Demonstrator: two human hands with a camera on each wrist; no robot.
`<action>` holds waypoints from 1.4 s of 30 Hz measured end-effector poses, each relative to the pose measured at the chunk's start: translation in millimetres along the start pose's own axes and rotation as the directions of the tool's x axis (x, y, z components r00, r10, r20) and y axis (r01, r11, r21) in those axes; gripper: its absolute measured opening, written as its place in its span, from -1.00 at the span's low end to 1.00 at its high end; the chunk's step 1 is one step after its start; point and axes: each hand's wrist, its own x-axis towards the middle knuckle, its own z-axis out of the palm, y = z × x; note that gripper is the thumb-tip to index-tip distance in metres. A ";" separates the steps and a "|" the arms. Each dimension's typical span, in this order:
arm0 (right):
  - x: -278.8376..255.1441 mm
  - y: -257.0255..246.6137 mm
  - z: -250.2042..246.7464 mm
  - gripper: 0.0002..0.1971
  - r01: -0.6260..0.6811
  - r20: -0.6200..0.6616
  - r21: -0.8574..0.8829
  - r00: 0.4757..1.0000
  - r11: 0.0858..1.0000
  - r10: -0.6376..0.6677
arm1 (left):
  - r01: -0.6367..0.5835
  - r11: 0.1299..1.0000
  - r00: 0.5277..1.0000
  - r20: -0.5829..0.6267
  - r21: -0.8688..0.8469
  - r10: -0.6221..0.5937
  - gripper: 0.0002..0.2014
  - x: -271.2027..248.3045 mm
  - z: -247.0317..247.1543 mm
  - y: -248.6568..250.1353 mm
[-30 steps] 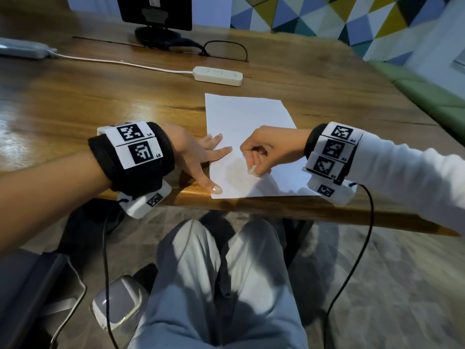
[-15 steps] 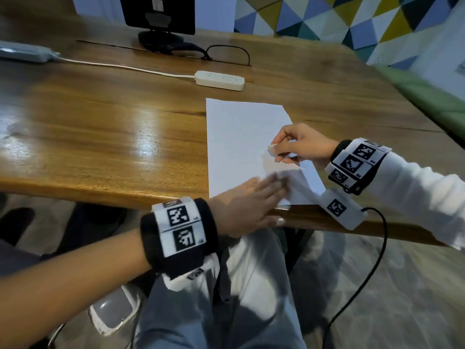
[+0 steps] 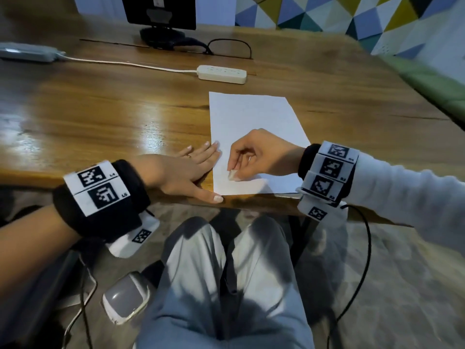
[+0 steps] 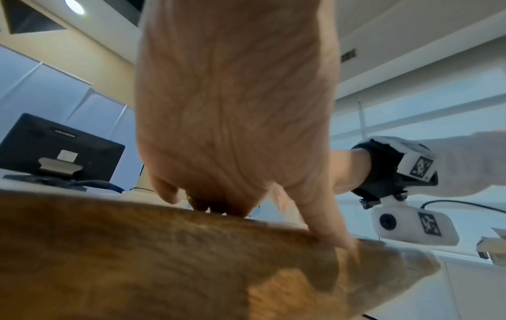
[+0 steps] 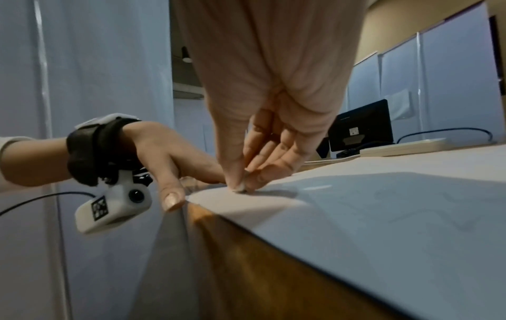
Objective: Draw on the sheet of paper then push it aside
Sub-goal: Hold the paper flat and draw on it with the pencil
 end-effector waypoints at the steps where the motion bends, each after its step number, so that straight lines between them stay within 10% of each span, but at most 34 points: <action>1: 3.5 -0.3 0.5 -0.87 -0.001 -0.009 -0.016 1.000 1.000 0.001 | 0.002 1.000 1.000 -0.006 -0.014 -0.002 0.01 0.5 0.4 -0.7; 8: 18.7 -6.1 2.0 -0.89 -0.061 -0.014 -0.092 0.998 0.994 0.060 | 0.038 0.998 0.999 0.017 -0.056 -0.037 -0.27 12.8 -11.6 -8.9; 28: 40.2 -19.0 -5.9 -0.91 0.096 0.264 -0.202 0.964 0.975 -0.040 | 0.114 0.993 0.974 0.199 -0.030 -0.105 -0.29 5.8 -35.6 -3.2; 42: 49.2 -14.3 -8.6 -0.92 0.079 0.213 -0.242 0.977 0.967 -0.027 | 0.114 0.993 0.976 0.189 0.001 -0.112 -0.28 5.7 -37.6 -1.4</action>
